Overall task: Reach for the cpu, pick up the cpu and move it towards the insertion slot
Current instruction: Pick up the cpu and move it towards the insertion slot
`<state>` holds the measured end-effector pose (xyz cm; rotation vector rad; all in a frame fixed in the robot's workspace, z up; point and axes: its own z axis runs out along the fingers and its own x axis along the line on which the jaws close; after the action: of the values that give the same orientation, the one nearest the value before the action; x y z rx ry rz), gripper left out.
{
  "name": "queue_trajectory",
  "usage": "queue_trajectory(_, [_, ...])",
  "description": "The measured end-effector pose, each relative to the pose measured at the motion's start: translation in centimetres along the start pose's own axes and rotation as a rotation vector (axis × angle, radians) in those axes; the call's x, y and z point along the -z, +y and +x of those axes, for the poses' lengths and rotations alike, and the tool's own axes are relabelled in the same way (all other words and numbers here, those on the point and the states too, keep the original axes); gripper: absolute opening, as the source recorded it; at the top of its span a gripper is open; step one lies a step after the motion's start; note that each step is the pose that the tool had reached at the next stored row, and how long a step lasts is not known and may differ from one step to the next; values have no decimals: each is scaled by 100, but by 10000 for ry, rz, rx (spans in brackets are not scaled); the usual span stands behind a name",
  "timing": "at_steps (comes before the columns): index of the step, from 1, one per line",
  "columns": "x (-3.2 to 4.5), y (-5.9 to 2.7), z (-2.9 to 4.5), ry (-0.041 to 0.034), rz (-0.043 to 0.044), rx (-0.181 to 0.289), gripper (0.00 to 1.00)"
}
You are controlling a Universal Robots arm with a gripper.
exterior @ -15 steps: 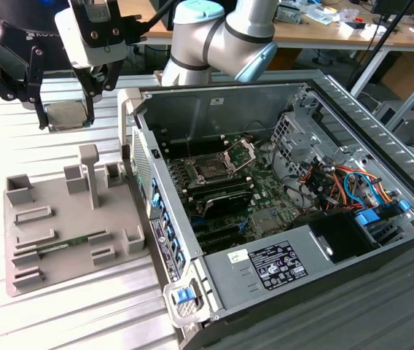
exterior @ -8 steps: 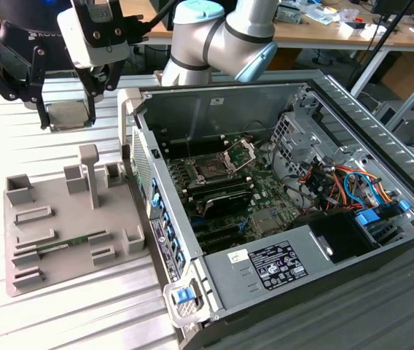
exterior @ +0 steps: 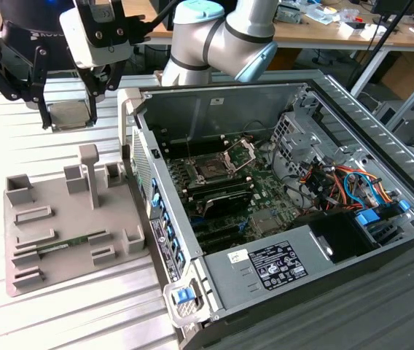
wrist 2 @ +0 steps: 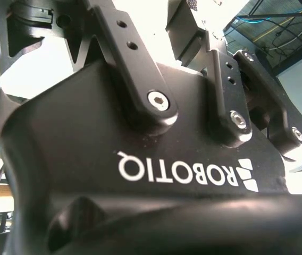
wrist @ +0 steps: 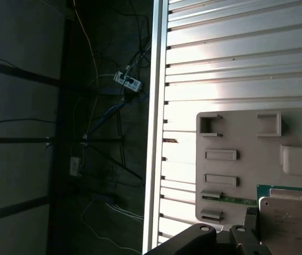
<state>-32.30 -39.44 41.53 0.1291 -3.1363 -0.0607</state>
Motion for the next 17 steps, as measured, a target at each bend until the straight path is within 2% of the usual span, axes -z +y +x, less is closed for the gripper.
queue_trajectory(17, [0,-4,-46,0,0,1,55])
